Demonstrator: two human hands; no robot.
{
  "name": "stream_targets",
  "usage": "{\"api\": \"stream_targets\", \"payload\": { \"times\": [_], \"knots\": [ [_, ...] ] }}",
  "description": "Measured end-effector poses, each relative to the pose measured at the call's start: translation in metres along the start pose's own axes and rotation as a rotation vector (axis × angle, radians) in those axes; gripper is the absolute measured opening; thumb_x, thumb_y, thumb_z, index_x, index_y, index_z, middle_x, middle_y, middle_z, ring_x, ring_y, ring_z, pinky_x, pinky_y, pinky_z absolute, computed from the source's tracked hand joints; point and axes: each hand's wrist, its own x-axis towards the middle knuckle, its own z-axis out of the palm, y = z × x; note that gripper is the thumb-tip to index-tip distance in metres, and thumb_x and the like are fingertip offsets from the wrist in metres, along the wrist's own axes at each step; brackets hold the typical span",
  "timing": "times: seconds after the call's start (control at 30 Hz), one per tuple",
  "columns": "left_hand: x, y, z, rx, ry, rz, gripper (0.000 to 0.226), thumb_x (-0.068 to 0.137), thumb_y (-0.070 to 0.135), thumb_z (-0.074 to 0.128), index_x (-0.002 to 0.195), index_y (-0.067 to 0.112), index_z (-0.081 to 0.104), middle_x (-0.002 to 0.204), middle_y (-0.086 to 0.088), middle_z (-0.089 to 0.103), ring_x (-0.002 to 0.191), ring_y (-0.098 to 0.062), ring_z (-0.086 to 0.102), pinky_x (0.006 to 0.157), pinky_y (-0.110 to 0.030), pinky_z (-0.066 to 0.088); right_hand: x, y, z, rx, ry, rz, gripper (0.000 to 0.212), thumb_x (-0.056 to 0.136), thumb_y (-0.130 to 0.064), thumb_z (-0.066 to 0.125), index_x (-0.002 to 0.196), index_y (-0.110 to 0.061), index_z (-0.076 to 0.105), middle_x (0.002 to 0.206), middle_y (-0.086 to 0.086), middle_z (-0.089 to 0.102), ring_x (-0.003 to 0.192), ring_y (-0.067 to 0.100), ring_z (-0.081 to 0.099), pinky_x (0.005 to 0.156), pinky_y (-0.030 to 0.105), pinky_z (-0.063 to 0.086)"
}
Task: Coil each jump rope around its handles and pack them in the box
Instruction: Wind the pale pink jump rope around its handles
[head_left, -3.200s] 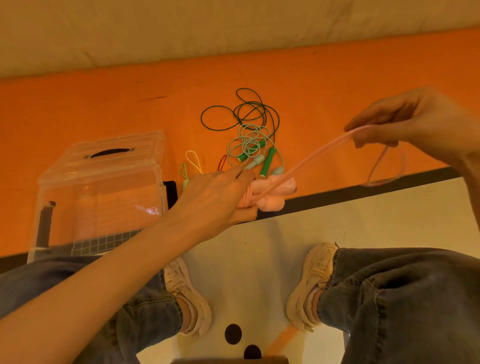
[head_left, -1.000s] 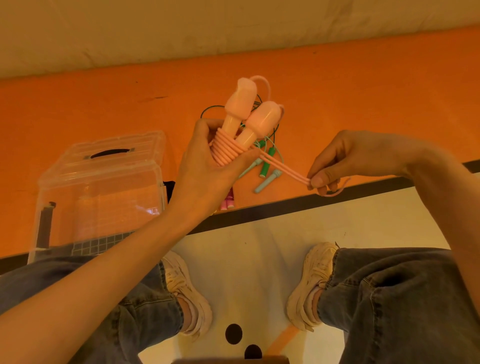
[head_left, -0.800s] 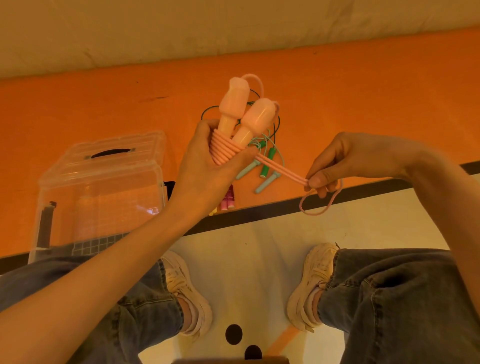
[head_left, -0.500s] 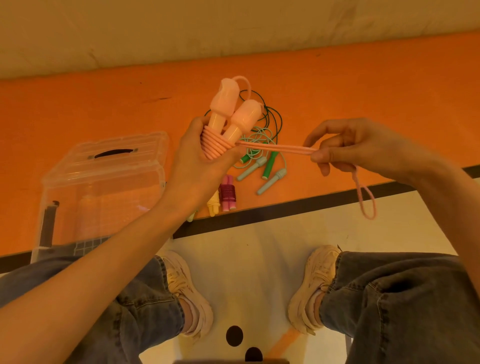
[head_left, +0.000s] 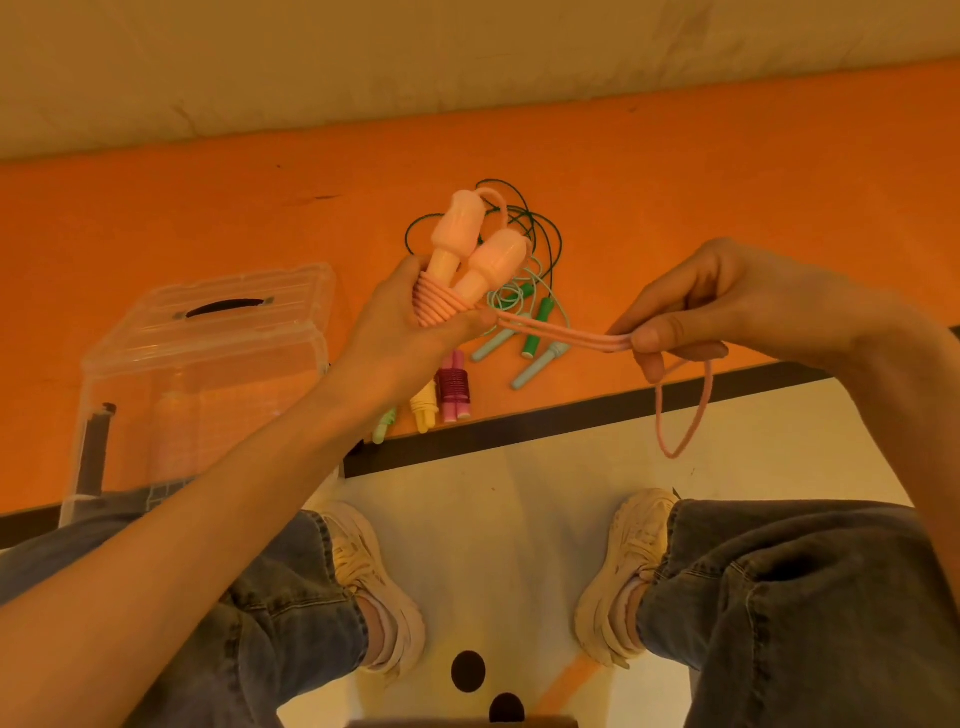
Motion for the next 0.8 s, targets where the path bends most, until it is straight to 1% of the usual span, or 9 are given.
{"api": "stream_targets", "payload": {
  "times": [0.13,0.2,0.27,0.37,0.5,0.57,0.67,0.77,0.8],
  "knots": [
    [-0.003,0.001,0.0,0.175,-0.081,0.097,0.044,0.082,0.024,0.073,0.115,0.027,0.044,0.088,0.016,0.046,0.075,0.019,0.044,0.057,-0.004,0.035,0.001,0.002,-0.002,0.052,-0.039,-0.013,0.029,0.073,-0.043,0.073,0.093,-0.023,0.077,0.083,0.006,0.075,0.049,0.008,0.044,0.05,0.02,0.041],
    [-0.005,-0.001,0.002,0.268,-0.094,0.141,0.049,0.082,0.028,0.073,0.12,0.03,0.043,0.095,0.017,0.048,0.087,0.005,0.047,0.064,-0.013,0.037,0.002,0.002,-0.001,0.075,-0.044,-0.02,0.028,0.074,-0.04,0.072,0.093,-0.021,0.077,0.084,0.006,0.075,0.049,0.007,0.044,0.051,0.019,0.042],
    [-0.008,-0.004,0.004,0.435,-0.059,0.197,0.056,0.084,0.031,0.071,0.131,0.029,0.041,0.112,0.012,0.049,0.095,-0.006,0.045,0.068,-0.027,0.036,0.004,0.0,0.002,0.072,-0.043,-0.012,0.021,0.075,-0.031,0.068,0.091,-0.022,0.078,0.083,0.006,0.075,0.048,0.007,0.044,0.052,0.022,0.042],
    [-0.013,-0.007,0.008,0.754,0.056,0.358,0.061,0.084,0.035,0.069,0.137,0.023,0.042,0.126,0.002,0.052,0.107,-0.015,0.047,0.073,-0.035,0.037,0.009,-0.003,0.009,0.085,-0.044,-0.005,0.021,0.076,-0.024,0.065,0.091,-0.018,0.077,0.08,0.006,0.075,0.048,0.008,0.043,0.05,0.022,0.04],
    [-0.013,-0.006,0.012,0.879,0.089,0.477,0.066,0.078,0.054,0.057,0.133,0.019,0.051,0.109,-0.002,0.061,0.093,-0.023,0.062,0.068,-0.042,0.05,0.013,-0.005,0.017,0.108,-0.053,-0.023,0.02,0.074,-0.024,0.066,0.089,-0.023,0.079,0.078,0.009,0.074,0.049,0.011,0.043,0.049,0.022,0.039],
    [-0.012,-0.008,0.013,0.921,0.095,0.509,0.064,0.08,0.055,0.048,0.132,0.018,0.053,0.105,-0.003,0.062,0.089,-0.023,0.063,0.063,-0.042,0.051,0.012,-0.008,0.017,0.099,-0.048,-0.03,0.02,0.072,-0.025,0.067,0.088,-0.026,0.079,0.077,0.01,0.074,0.051,0.013,0.043,0.05,0.02,0.041],
    [-0.01,-0.013,0.011,0.993,0.106,0.514,0.061,0.083,0.053,0.045,0.132,0.017,0.052,0.103,-0.003,0.062,0.086,-0.024,0.063,0.067,-0.046,0.051,0.004,-0.009,0.009,-0.033,0.057,0.006,0.024,0.068,-0.03,0.07,0.091,-0.029,0.078,0.076,0.007,0.074,0.055,0.018,0.046,0.05,0.018,0.042],
    [-0.007,-0.018,0.008,1.041,0.101,0.508,0.061,0.085,0.054,0.046,0.133,0.017,0.051,0.102,-0.002,0.062,0.083,-0.023,0.063,0.069,-0.046,0.05,-0.006,-0.007,0.0,-0.219,0.175,0.05,0.034,0.06,-0.035,0.073,0.094,-0.032,0.075,0.078,0.003,0.075,0.065,0.033,0.057,0.057,0.032,0.045],
    [-0.007,-0.018,0.007,1.054,0.09,0.497,0.061,0.084,0.055,0.043,0.133,0.018,0.05,0.101,-0.001,0.062,0.082,-0.023,0.063,0.067,-0.045,0.05,-0.009,-0.005,-0.004,-0.25,0.21,0.064,0.033,0.059,-0.036,0.073,0.092,-0.033,0.074,0.077,0.002,0.074,0.065,0.032,0.058,0.057,0.034,0.045]
  ]
}}
